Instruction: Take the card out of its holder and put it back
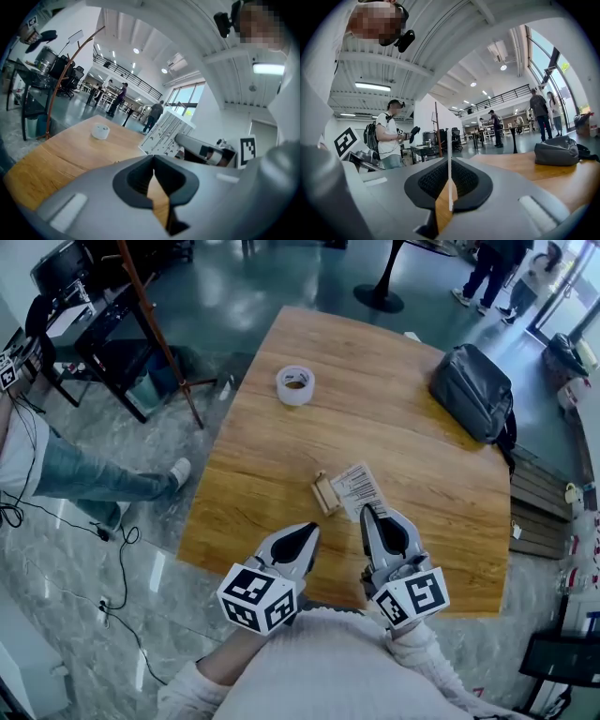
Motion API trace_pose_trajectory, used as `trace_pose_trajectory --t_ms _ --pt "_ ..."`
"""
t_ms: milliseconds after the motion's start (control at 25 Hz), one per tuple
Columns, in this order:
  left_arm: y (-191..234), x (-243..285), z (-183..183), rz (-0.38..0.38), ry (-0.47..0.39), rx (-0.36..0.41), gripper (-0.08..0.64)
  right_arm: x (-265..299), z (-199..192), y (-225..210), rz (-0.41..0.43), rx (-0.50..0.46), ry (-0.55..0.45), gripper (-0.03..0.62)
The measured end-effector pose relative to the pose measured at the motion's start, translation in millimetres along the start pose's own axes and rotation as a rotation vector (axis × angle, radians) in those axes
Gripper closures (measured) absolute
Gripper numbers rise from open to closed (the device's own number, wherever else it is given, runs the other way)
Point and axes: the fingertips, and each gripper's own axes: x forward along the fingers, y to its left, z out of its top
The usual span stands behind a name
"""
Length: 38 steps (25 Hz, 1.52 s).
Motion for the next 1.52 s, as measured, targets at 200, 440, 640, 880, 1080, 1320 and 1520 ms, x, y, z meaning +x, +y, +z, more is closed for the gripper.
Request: trace_pose_trajectory --t_ms 200,440,640,880,1080,1320,1520 --pt "-4.0 3.5 5.9 -0.011 -0.002 0.026 0.552 -1.1 7.6 4.9 0.022 -0.006 -0.011 0.586" --pt "-10.0 6.3 7.0 -0.029 -0.003 0.053 0.551 -5.8 7.4 4.4 0.023 -0.009 -0.016 0.586" --pt "-9.1 10.4 7.6 -0.037 0.011 0.05 0.552 -3.5 3.2 1.3 0.027 0.004 -0.008 0.586" --pt "-8.9 11.8 11.6 -0.049 0.002 0.032 0.552 -0.2 4.9 2.2 0.03 0.003 -0.01 0.585" --pt "-4.3 10.0 16.8 -0.046 -0.024 0.008 0.552 1.0 6.6 2.2 0.025 0.006 -0.014 0.585" --pt "-3.9 13.0 9.5 -0.033 -0.002 0.0 0.552 -0.3 4.2 1.7 0.028 0.004 -0.012 0.586" --pt "-1.6 15.0 6.1 -0.022 0.015 -0.003 0.552 5.2 -0.6 -0.9 0.031 0.0 0.005 0.586"
